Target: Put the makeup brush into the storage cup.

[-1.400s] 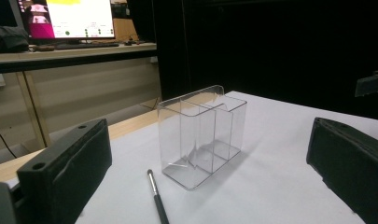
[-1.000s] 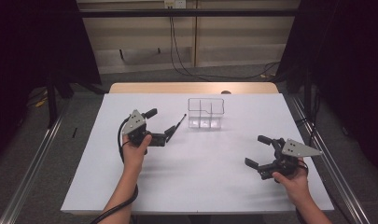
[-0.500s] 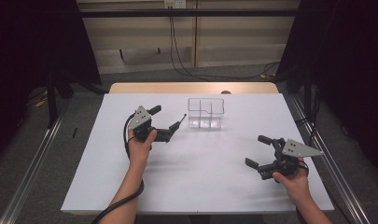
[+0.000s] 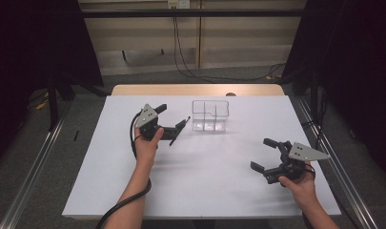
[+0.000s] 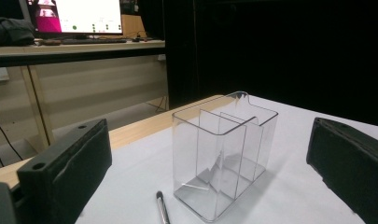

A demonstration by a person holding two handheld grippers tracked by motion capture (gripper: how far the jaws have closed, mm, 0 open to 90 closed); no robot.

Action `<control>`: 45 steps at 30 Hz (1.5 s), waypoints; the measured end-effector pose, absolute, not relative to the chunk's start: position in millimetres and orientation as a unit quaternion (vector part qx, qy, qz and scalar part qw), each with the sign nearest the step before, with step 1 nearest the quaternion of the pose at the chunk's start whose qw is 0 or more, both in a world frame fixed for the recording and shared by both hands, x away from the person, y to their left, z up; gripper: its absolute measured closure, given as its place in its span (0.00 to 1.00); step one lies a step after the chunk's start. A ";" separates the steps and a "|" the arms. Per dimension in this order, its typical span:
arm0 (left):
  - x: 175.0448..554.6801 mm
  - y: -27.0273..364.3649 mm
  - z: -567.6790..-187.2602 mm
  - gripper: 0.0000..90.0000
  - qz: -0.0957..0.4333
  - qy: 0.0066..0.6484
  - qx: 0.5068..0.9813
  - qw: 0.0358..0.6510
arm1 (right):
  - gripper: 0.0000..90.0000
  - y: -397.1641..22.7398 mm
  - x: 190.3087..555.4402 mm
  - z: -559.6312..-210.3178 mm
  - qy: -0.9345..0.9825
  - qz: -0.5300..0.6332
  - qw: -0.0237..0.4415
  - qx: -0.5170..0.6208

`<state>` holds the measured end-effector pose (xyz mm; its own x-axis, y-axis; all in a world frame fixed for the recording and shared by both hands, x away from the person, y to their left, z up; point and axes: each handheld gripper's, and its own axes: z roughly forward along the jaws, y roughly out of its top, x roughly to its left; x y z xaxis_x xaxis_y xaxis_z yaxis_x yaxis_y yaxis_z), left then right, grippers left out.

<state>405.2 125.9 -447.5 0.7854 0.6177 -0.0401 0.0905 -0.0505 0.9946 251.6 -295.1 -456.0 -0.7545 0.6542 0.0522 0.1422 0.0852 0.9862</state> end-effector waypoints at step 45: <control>433.6 115.1 -451.8 0.00 0.209 0.297 0.739 0.568 | 0.00 -295.8 252.0 -456.2 0.708 0.615 0.207 0.278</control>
